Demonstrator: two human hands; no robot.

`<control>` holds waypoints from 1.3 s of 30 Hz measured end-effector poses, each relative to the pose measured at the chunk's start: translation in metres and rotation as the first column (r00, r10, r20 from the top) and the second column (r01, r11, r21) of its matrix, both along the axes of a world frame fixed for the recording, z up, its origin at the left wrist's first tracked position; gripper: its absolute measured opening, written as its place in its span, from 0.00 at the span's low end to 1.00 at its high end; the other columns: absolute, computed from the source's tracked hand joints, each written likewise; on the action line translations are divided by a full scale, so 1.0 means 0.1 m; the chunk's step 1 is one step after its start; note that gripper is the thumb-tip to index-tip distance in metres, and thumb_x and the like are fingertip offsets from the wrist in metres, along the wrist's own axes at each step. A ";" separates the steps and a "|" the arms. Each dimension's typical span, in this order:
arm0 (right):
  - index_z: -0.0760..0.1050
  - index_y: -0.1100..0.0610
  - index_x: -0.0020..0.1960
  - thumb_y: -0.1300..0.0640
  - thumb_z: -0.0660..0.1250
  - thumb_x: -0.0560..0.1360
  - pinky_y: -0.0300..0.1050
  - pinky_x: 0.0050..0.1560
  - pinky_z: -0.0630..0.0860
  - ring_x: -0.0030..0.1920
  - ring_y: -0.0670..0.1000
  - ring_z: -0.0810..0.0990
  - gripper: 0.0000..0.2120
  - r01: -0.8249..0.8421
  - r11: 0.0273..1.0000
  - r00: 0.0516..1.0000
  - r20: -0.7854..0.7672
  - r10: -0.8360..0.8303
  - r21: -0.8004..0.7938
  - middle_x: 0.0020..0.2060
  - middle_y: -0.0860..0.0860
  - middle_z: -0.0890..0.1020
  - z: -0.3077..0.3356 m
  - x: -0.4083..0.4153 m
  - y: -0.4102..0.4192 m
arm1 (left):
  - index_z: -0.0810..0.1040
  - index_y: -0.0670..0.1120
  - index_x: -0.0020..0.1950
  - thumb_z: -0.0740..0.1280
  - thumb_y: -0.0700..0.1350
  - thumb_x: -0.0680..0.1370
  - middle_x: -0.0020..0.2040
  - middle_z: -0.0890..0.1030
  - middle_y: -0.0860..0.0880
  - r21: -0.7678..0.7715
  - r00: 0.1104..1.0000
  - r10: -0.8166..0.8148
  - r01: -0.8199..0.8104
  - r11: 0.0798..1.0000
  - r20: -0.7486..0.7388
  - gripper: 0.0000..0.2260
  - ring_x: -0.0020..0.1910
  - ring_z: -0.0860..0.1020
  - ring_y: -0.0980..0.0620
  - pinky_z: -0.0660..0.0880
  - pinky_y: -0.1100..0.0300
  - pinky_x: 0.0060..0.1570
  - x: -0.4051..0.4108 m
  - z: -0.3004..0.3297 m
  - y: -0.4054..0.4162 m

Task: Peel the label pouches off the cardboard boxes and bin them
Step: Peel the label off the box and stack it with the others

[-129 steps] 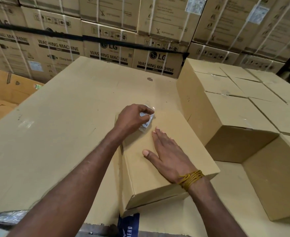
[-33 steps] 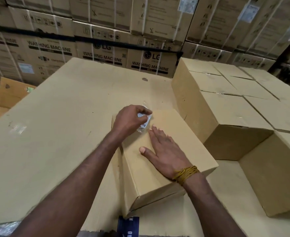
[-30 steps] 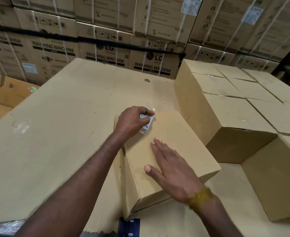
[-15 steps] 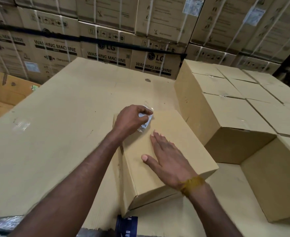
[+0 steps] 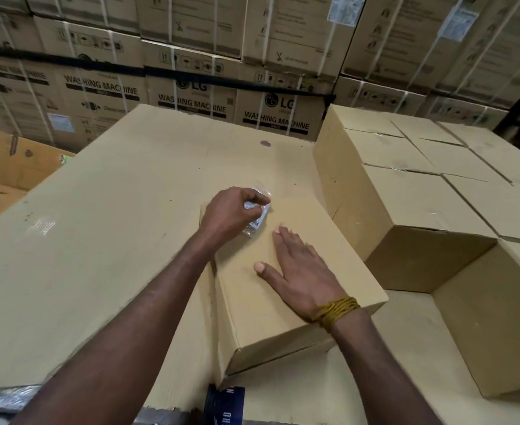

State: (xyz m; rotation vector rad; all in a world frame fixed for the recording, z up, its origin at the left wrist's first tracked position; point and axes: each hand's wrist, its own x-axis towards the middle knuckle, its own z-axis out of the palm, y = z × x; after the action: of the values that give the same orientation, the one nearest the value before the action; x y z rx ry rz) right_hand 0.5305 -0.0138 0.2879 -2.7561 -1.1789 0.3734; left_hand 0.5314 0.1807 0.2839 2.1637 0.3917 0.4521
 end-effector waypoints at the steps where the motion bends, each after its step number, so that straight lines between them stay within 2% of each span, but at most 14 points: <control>1: 0.37 0.52 0.81 0.32 0.42 0.78 0.45 0.78 0.38 0.79 0.46 0.38 0.39 -0.026 1.000 1.000 -0.007 0.026 -0.003 0.79 0.47 0.36 0.02 -0.11 -0.07 | 0.85 0.55 0.55 0.67 0.42 0.75 0.53 0.85 0.58 -0.020 1.000 -0.002 0.002 1.000 0.006 0.13 0.47 0.80 0.60 0.75 0.64 0.44 0.00 0.00 0.00; 5: 0.31 0.46 0.79 0.29 0.38 0.75 0.39 0.74 0.33 0.76 0.39 0.31 0.38 -0.098 0.995 0.994 -0.052 0.097 -0.021 0.76 0.38 0.30 0.10 -0.49 -0.48 | 0.86 0.55 0.55 0.66 0.42 0.75 0.52 0.85 0.58 -0.065 1.000 -0.002 0.003 0.998 0.009 0.14 0.48 0.81 0.59 0.81 0.55 0.49 0.01 -0.02 -0.01; 9: 0.31 0.43 0.78 0.30 0.37 0.75 0.36 0.72 0.33 0.75 0.37 0.32 0.37 -0.084 0.995 0.992 -0.096 0.078 -0.060 0.76 0.36 0.32 0.15 -0.30 -0.52 | 0.86 0.54 0.54 0.66 0.42 0.74 0.52 0.85 0.57 -0.099 1.000 -0.014 0.017 0.995 0.022 0.14 0.49 0.82 0.57 0.82 0.49 0.48 0.01 -0.03 0.00; 12: 0.35 0.48 0.80 0.32 0.41 0.78 0.42 0.77 0.37 0.78 0.43 0.36 0.37 -0.024 1.000 0.998 -0.063 0.023 -0.006 0.79 0.42 0.36 0.08 -0.01 -0.22 | 0.86 0.54 0.55 0.66 0.41 0.75 0.53 0.85 0.57 -0.036 1.000 -0.011 0.012 0.999 0.010 0.14 0.50 0.81 0.58 0.80 0.58 0.49 0.01 -0.01 -0.01; 15: 0.37 0.52 0.81 0.32 0.43 0.80 0.46 0.78 0.39 0.79 0.47 0.39 0.38 0.016 1.000 1.000 -0.010 -0.016 0.009 0.80 0.47 0.37 0.02 0.12 0.04 | 0.85 0.54 0.55 0.66 0.42 0.75 0.54 0.84 0.59 0.017 1.000 -0.006 0.006 1.000 0.007 0.13 0.51 0.80 0.60 0.74 0.65 0.44 0.00 0.01 -0.02; 18: 0.35 0.51 0.81 0.32 0.42 0.79 0.43 0.77 0.36 0.78 0.45 0.35 0.39 -0.065 0.998 0.998 -0.010 0.065 -0.003 0.79 0.45 0.34 0.04 -0.12 -0.05 | 0.85 0.55 0.54 0.66 0.42 0.75 0.53 0.85 0.59 -0.014 1.000 0.006 -0.006 1.000 0.005 0.13 0.50 0.80 0.60 0.74 0.63 0.45 0.00 0.00 0.00; 21: 0.32 0.45 0.79 0.29 0.37 0.75 0.39 0.74 0.33 0.76 0.39 0.30 0.38 -0.152 0.988 0.988 -0.041 0.152 0.009 0.76 0.38 0.30 0.08 -0.45 -0.37 | 0.85 0.56 0.54 0.66 0.42 0.74 0.52 0.85 0.60 -0.031 1.000 0.004 -0.004 1.000 0.012 0.14 0.49 0.80 0.61 0.75 0.63 0.45 0.00 -0.01 0.00; 23: 0.32 0.43 0.79 0.29 0.36 0.74 0.37 0.73 0.33 0.75 0.36 0.31 0.38 -0.154 0.988 0.985 -0.081 0.153 -0.015 0.75 0.34 0.30 0.10 -0.43 -0.50 | 0.85 0.55 0.55 0.66 0.42 0.74 0.54 0.84 0.61 -0.023 1.000 -0.013 0.013 1.000 0.014 0.15 0.51 0.80 0.61 0.76 0.62 0.48 0.02 -0.01 0.00; 26: 0.36 0.45 0.80 0.30 0.39 0.76 0.37 0.74 0.35 0.77 0.39 0.35 0.37 -0.118 0.993 0.989 -0.091 0.117 -0.016 0.77 0.37 0.35 0.11 -0.17 -0.38 | 0.85 0.55 0.56 0.65 0.42 0.74 0.54 0.84 0.61 -0.009 1.000 -0.016 0.016 1.000 0.006 0.15 0.51 0.80 0.61 0.75 0.64 0.46 0.02 0.00 -0.01; 30: 0.39 0.51 0.81 0.34 0.44 0.81 0.45 0.77 0.38 0.79 0.45 0.39 0.36 -0.015 0.999 0.999 -0.027 0.016 0.038 0.80 0.46 0.39 0.02 0.15 0.06 | 0.85 0.55 0.56 0.66 0.42 0.74 0.54 0.84 0.59 0.030 1.000 0.000 0.000 1.000 0.004 0.15 0.48 0.79 0.61 0.72 0.67 0.41 0.01 0.01 -0.02; 32: 0.38 0.53 0.81 0.33 0.44 0.80 0.47 0.78 0.39 0.80 0.47 0.39 0.38 -0.015 1.000 1.000 0.008 0.015 0.023 0.80 0.48 0.39 0.01 0.12 0.15 | 0.85 0.55 0.56 0.66 0.42 0.74 0.53 0.85 0.59 0.013 1.000 -0.004 0.003 1.000 0.014 0.15 0.46 0.79 0.61 0.74 0.66 0.42 0.00 0.01 -0.01; 34: 0.37 0.52 0.81 0.32 0.43 0.79 0.45 0.78 0.38 0.79 0.46 0.37 0.38 -0.070 0.998 0.998 0.007 0.070 0.005 0.79 0.46 0.37 0.03 -0.06 0.05 | 0.85 0.56 0.55 0.65 0.42 0.74 0.52 0.85 0.59 -0.020 1.000 0.001 0.000 1.000 0.010 0.15 0.45 0.80 0.61 0.78 0.61 0.44 0.00 -0.01 0.00; 36: 0.35 0.48 0.80 0.31 0.41 0.78 0.42 0.76 0.35 0.77 0.42 0.33 0.38 -0.137 0.990 0.990 -0.031 0.137 0.012 0.78 0.41 0.33 0.06 -0.31 -0.19 | 0.85 0.56 0.54 0.65 0.42 0.74 0.51 0.85 0.60 -0.029 1.000 0.004 -0.004 1.000 0.005 0.15 0.45 0.80 0.61 0.78 0.61 0.44 0.00 -0.02 0.00; 39: 0.33 0.43 0.79 0.28 0.36 0.74 0.40 0.76 0.35 0.75 0.37 0.31 0.38 -0.182 0.983 0.981 -0.073 0.180 -0.017 0.76 0.36 0.31 0.10 -0.44 -0.48 | 0.85 0.56 0.54 0.65 0.43 0.73 0.53 0.84 0.62 -0.027 1.000 -0.003 0.003 1.000 0.011 0.15 0.50 0.81 0.61 0.79 0.57 0.50 0.04 -0.04 0.01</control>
State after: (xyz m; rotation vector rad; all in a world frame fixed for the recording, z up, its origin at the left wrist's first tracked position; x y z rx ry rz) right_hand 0.4868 -0.0621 0.2975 -2.6376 -1.4199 0.5022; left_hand 0.5353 0.1819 0.2795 2.1348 0.3867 0.4545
